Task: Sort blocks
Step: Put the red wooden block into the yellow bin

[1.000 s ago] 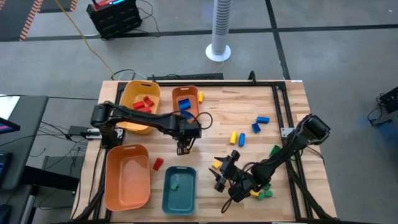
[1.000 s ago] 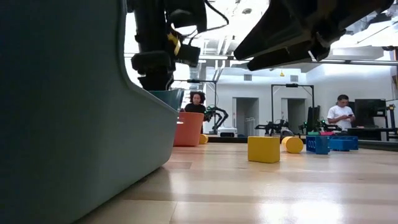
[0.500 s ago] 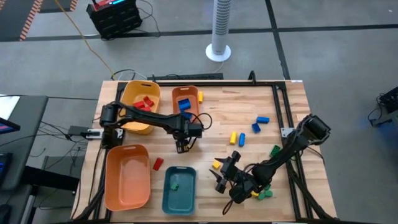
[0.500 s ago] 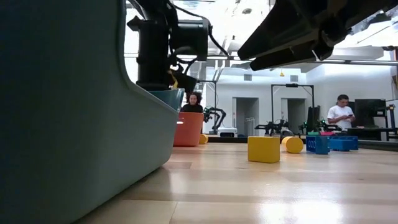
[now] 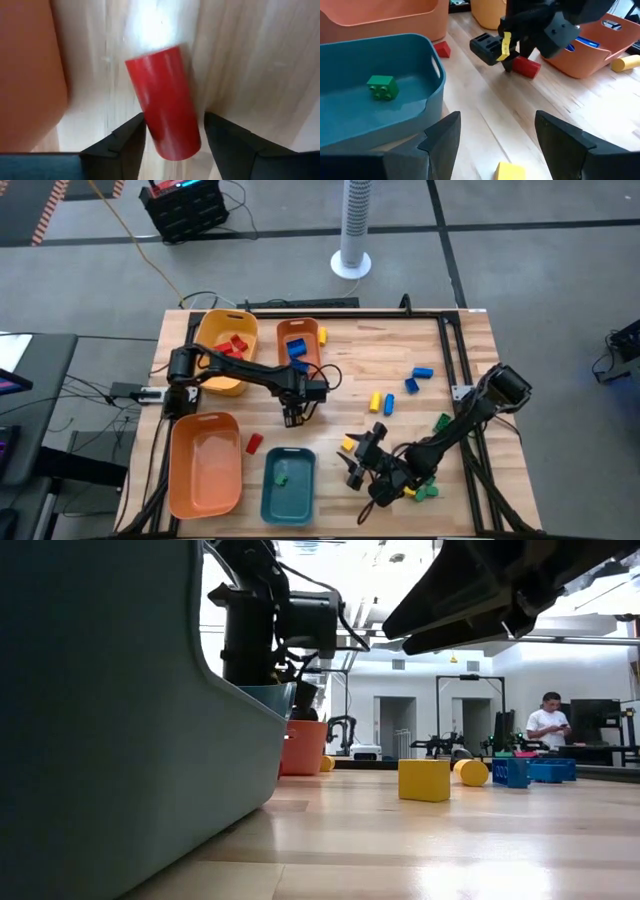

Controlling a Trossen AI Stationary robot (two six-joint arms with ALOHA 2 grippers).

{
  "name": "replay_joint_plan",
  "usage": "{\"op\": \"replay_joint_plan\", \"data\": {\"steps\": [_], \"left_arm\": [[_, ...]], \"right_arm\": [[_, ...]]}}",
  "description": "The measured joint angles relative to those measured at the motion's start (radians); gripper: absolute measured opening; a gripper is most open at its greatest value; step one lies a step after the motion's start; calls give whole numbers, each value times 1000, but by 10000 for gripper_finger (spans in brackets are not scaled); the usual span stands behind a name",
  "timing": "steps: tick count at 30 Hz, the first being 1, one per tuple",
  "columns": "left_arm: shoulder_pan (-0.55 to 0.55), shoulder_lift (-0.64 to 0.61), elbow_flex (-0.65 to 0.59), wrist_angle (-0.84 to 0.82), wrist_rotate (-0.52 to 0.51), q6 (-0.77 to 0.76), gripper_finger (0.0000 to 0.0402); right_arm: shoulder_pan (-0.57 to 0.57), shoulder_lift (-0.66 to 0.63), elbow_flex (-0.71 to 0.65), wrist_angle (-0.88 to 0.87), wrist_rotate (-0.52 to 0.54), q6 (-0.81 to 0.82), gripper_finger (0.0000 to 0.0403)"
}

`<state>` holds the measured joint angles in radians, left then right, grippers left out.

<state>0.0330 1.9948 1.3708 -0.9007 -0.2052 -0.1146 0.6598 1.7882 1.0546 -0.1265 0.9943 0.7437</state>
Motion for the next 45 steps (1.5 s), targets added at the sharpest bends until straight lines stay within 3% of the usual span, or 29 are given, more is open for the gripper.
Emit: {"op": "replay_joint_plan", "data": {"steps": [7, 15, 20, 25, 30, 37, 41, 45], "left_arm": [[-1, -4, -1, 6, -1, 62, 123], [-7, -10, 45, -81, -10, 93, 120], [-13, -70, 157, -282, -23, 118, 120], [29, -189, 192, -473, -106, 48, 121], [172, -354, 111, -549, -182, -17, 122], [565, -543, -102, -482, -166, -17, 124], [726, -545, -151, -389, -80, 6, 124], [808, -466, -151, -380, -68, 21, 125]], "right_arm": [[0, 0, 0, -1, 0, 0, 270], [0, 0, 0, -1, 0, 0, 270], [0, 0, 0, -1, 0, 1, 270], [0, 0, 0, -4, 0, 8, 270], [1, 0, 0, 2, -1, 9, 270], [5, 0, 0, 15, -2, 8, 270], [-11, 0, 0, 79, -15, -41, 270], [-21, 0, 0, 120, -34, -84, 270]]}}
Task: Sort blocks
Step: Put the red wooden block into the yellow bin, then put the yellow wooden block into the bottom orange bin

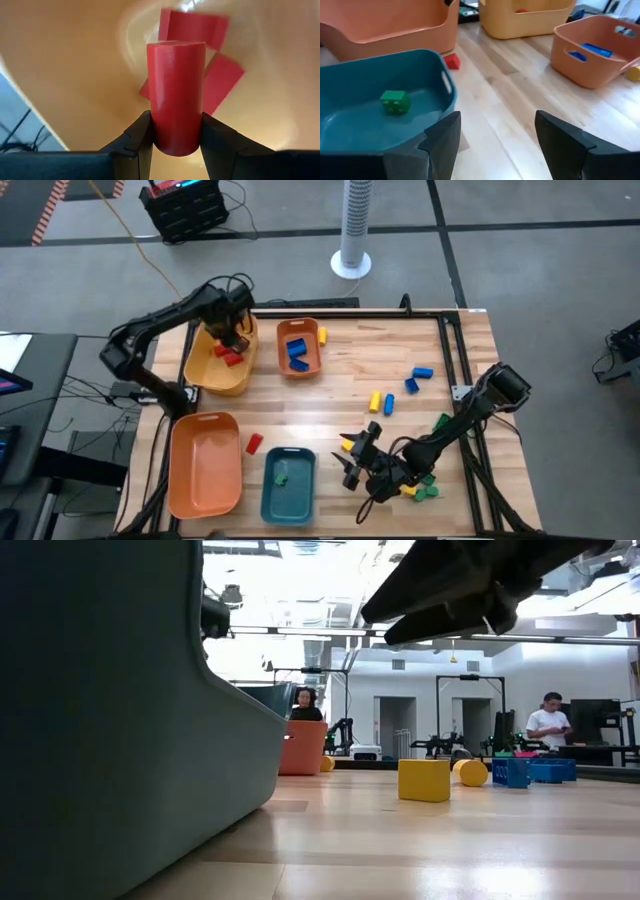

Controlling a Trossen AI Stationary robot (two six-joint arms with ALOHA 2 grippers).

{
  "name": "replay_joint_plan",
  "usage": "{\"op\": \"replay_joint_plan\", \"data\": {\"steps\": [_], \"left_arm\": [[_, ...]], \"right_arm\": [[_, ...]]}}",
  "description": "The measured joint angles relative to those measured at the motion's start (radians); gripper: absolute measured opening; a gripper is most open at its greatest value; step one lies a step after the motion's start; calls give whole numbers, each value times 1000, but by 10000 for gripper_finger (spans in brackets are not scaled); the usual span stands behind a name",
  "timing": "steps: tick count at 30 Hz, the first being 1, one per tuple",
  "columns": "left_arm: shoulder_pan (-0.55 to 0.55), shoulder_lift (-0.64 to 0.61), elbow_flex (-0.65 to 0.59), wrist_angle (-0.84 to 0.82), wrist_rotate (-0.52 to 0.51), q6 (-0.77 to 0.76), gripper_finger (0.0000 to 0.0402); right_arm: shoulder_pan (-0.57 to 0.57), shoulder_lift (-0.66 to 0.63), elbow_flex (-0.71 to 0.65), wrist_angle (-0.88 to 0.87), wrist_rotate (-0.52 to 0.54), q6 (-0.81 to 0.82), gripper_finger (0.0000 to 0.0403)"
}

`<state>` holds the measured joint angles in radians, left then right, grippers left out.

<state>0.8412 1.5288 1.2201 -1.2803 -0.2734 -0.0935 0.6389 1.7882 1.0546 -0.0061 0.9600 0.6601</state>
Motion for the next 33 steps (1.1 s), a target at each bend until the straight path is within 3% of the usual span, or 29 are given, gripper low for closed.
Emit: {"op": "replay_joint_plan", "data": {"steps": [9, 15, 22, 27, 33], "left_arm": [[10, 137, 0, -39, 34, 26, 144], [-11, 141, 0, -39, 34, 30, 197], [-59, 112, 68, -79, 36, 54, 207], [-217, -29, 124, 21, 25, 76, 208], [-540, -191, 118, 87, 2, 97, 208]], "right_arm": [[22, 0, 0, -18, -15, 20, 270], [20, 0, 0, -41, -14, 21, 270], [22, 0, 0, -56, -5, 46, 270], [44, 0, 0, -128, 57, 112, 270], [38, 0, 0, -157, 65, 125, 270]]}}
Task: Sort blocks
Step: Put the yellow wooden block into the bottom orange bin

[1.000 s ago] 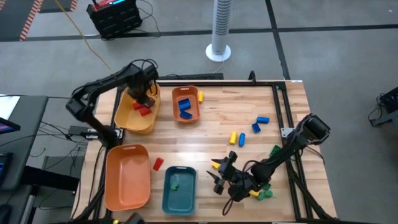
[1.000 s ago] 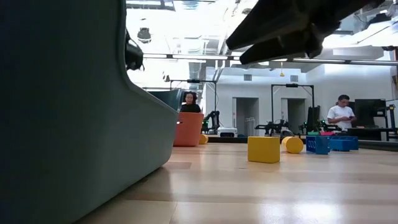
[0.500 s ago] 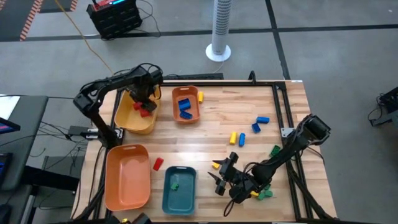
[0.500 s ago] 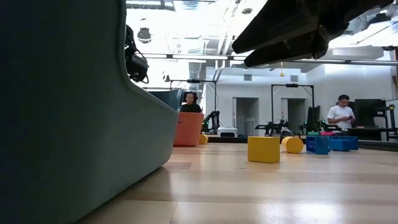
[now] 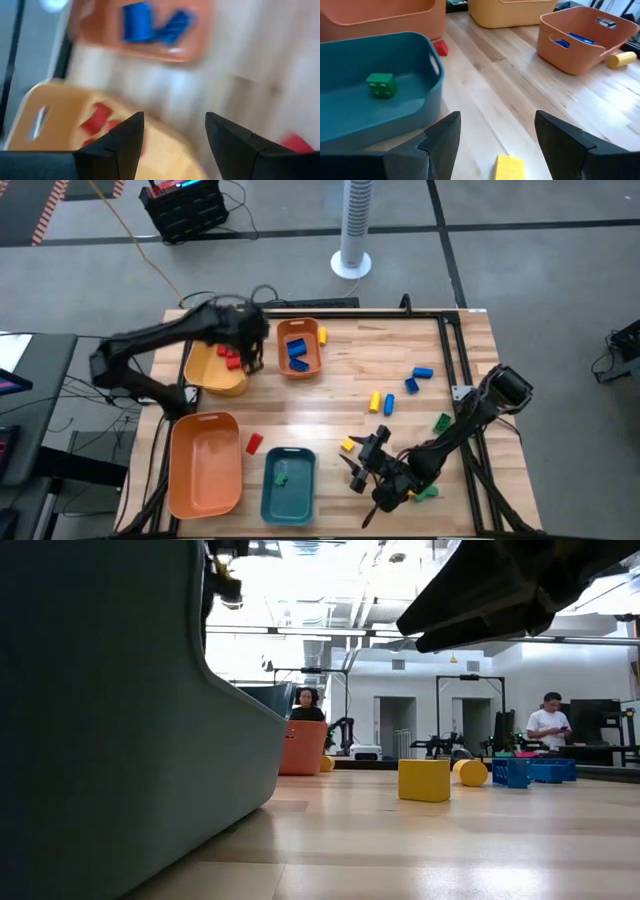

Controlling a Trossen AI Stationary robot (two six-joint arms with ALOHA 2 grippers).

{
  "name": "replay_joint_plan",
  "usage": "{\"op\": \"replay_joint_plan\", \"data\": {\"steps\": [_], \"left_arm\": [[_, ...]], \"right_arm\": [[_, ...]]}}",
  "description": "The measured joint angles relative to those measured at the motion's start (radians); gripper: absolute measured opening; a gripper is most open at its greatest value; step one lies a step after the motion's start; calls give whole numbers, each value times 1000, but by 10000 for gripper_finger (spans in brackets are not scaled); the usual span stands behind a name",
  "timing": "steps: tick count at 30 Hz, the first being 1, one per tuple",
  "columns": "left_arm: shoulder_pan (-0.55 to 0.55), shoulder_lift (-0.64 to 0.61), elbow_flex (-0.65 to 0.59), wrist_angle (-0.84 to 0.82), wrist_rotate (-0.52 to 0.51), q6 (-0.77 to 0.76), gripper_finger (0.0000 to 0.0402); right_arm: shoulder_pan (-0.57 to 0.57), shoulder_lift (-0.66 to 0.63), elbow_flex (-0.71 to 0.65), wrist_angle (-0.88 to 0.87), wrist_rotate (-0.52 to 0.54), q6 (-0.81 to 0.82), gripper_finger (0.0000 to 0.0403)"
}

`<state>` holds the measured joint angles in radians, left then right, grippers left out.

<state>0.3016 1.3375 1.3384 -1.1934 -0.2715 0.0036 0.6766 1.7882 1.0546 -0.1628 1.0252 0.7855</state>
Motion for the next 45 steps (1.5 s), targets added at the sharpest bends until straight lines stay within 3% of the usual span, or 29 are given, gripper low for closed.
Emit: {"op": "replay_joint_plan", "data": {"steps": [7, 12, 18, 21, 27, 34, 45], "left_arm": [[-415, -30, -2, -118, 7, -11, 208], [-596, -17, -3, -33, -14, -90, 208], [-736, -48, -96, 181, -235, -63, 208], [-766, -106, -212, 338, -270, -65, 208], [-810, -248, -372, 509, -258, -163, 208], [-821, -385, -472, 580, -330, -199, 208], [-821, -475, -524, 578, -363, -201, 208]], "right_arm": [[-42, 0, 0, -3, -25, -5, 270], [-77, -9, 3, -29, -99, -5, 270], [-154, -54, 34, -168, -254, -6, 270], [-178, -48, 11, -163, -290, 12, 270], [-85, -23, -116, -13, -184, 79, 270], [-57, 68, -177, 179, -104, 58, 270], [-83, 195, -177, 287, -112, 79, 266]]}}
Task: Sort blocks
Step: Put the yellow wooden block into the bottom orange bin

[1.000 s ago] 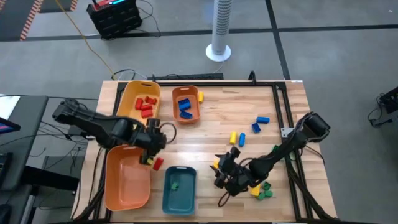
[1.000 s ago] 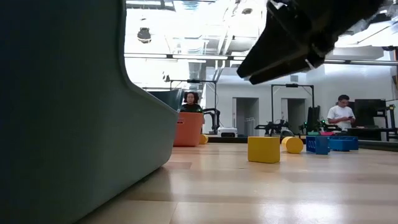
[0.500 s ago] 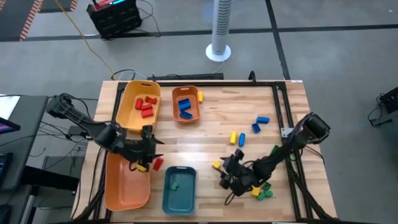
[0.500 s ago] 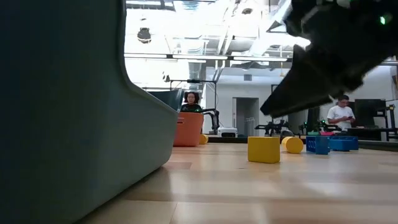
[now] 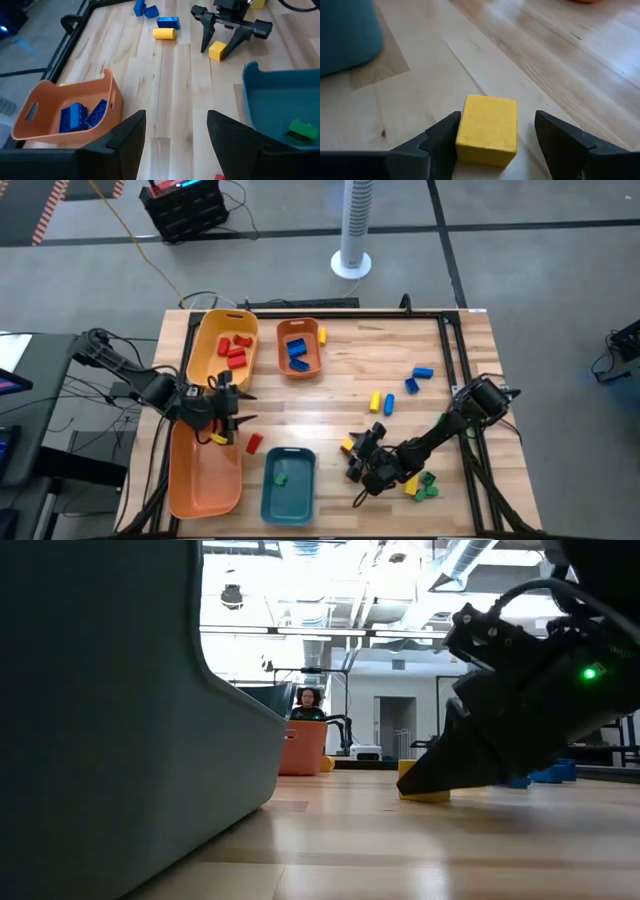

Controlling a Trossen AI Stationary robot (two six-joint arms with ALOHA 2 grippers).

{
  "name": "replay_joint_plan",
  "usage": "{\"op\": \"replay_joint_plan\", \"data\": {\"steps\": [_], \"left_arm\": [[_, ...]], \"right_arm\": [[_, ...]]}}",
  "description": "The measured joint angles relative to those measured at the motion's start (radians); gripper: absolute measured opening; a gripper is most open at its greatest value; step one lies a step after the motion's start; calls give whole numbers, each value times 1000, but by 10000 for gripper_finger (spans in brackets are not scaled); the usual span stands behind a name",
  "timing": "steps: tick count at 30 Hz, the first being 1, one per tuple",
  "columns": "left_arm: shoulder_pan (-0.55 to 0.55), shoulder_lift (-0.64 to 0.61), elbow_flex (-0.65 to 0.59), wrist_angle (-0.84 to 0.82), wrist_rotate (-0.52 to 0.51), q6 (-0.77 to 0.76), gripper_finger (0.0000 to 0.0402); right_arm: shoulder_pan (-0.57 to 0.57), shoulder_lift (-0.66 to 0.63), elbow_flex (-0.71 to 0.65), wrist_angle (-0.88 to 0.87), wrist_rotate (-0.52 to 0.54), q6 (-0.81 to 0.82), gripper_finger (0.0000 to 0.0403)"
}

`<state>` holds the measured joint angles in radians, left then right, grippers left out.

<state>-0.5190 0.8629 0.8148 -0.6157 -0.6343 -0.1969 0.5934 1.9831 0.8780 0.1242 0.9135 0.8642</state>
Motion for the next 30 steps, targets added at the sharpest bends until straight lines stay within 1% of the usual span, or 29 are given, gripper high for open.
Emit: {"op": "replay_joint_plan", "data": {"steps": [3, 6, 9, 12, 15, 16, 19, 20, 22, 24, 26, 28, 30], "left_arm": [[0, -10, 0, -14, -1, 33, 208], [0, -9, 0, -30, -25, 103, 208], [1, -9, -1, -26, -63, 178, 208], [11, -9, -1, -26, -94, 236, 208], [22, -9, -1, -25, -95, 242, 208], [26, -9, -3, -17, -94, 242, 208], [38, -11, -55, 78, -94, 302, 208], [42, -13, -82, 130, -93, 354, 208], [43, -14, -142, 260, -92, 491, 208], [50, -12, -202, 400, -91, 680, 208], [62, -9, -256, 532, -89, 851, 208], [77, -10, -295, 667, -88, 958, 208], [101, -11, -315, 774, -78, 1019, 208]], "right_arm": [[-8, -8, 0, -2, -19, -8, 236], [-26, -23, 0, -22, -53, -48, 177], [-66, -55, 0, -42, -109, -124, 118], [-134, -118, 0, -58, -196, -249, 116], [-210, -205, 0, -57, -287, -399, 116], [-233, -237, 0, -53, -302, -446, 116], [-306, -328, 0, 22, -347, -590, 118], [-336, -355, 0, 70, -390, -627, 122], [-401, -390, 1, 201, -532, -670, 132], [-460, -399, 2, 312, -690, -675, 134], [-515, -397, 2, 389, -839, -645, 133], [-557, -395, 5, 415, -932, -609, 132], [-581, -391, 19, 436, -980, -593, 132]]}}
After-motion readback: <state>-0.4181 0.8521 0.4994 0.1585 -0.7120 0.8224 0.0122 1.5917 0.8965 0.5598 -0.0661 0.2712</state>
